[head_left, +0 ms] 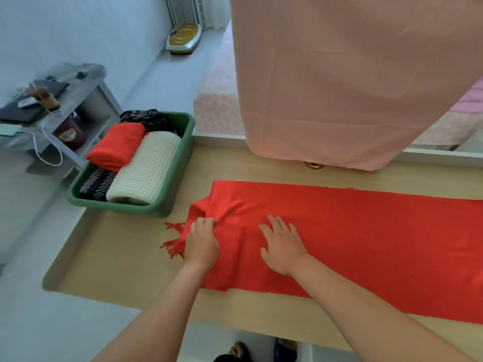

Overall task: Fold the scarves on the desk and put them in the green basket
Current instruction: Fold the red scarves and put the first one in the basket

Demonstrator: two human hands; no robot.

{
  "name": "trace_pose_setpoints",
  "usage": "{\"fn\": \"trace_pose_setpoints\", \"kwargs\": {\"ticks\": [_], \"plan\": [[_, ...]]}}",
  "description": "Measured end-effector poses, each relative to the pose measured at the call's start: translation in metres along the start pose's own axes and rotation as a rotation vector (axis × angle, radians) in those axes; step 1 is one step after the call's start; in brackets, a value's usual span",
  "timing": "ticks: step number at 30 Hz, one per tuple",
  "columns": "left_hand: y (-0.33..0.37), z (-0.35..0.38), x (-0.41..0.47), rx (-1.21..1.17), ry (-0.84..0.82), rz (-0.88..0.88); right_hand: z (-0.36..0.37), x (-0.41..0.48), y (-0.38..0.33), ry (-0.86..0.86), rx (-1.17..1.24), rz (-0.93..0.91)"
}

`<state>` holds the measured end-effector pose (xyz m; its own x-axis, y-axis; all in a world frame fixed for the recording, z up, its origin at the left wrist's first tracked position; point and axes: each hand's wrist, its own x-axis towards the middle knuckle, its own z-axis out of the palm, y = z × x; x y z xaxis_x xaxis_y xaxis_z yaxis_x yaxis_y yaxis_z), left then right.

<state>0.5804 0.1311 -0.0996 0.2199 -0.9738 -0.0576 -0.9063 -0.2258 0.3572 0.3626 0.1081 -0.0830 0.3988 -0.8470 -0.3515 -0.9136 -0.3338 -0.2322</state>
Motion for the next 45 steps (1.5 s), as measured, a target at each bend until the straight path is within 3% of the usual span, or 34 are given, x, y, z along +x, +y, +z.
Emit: {"fn": "trace_pose_setpoints", "kwargs": {"ticks": [4,8,11,17,22,24,29,32,34,38,41,45], "plan": [[-0.046,-0.004,-0.007,0.038,-0.162,-0.105,0.009,0.008,-0.046,-0.016,0.049,-0.115],[-0.073,-0.012,0.000,0.246,-0.214,-0.020,0.016,0.015,-0.081,-0.008,0.070,-0.197],[-0.094,-0.025,0.005,0.218,-0.212,0.035,0.020,0.022,-0.108,-0.049,0.056,-0.201],[-0.135,-0.072,0.008,-0.098,0.150,-0.044,0.023,0.036,-0.146,-0.162,0.003,0.004],[-0.154,-0.096,0.007,-0.229,0.121,-0.118,0.015,0.045,-0.159,-0.293,-0.129,0.113],[-0.147,-0.102,0.009,-0.329,0.086,-0.040,0.009,0.048,-0.169,-0.183,-0.028,0.101],[-0.094,-0.125,0.028,-0.587,-0.065,0.216,-0.018,0.047,-0.190,0.138,0.552,-0.038],[-0.054,-0.130,0.039,-0.651,-0.125,0.388,-0.035,0.044,-0.179,0.350,0.727,0.091],[-0.032,-0.127,0.044,-0.655,-0.123,0.479,-0.047,0.042,-0.156,0.397,0.871,0.227],[-0.006,-0.109,0.047,-0.638,0.001,0.418,-0.077,0.023,-0.100,0.491,1.174,0.496],[0.009,-0.085,0.043,-0.596,0.011,0.339,-0.092,0.007,-0.048,0.616,1.248,0.652],[0.025,-0.045,0.032,-0.342,-0.257,0.310,-0.086,-0.014,0.022,0.620,0.965,0.889]]}}
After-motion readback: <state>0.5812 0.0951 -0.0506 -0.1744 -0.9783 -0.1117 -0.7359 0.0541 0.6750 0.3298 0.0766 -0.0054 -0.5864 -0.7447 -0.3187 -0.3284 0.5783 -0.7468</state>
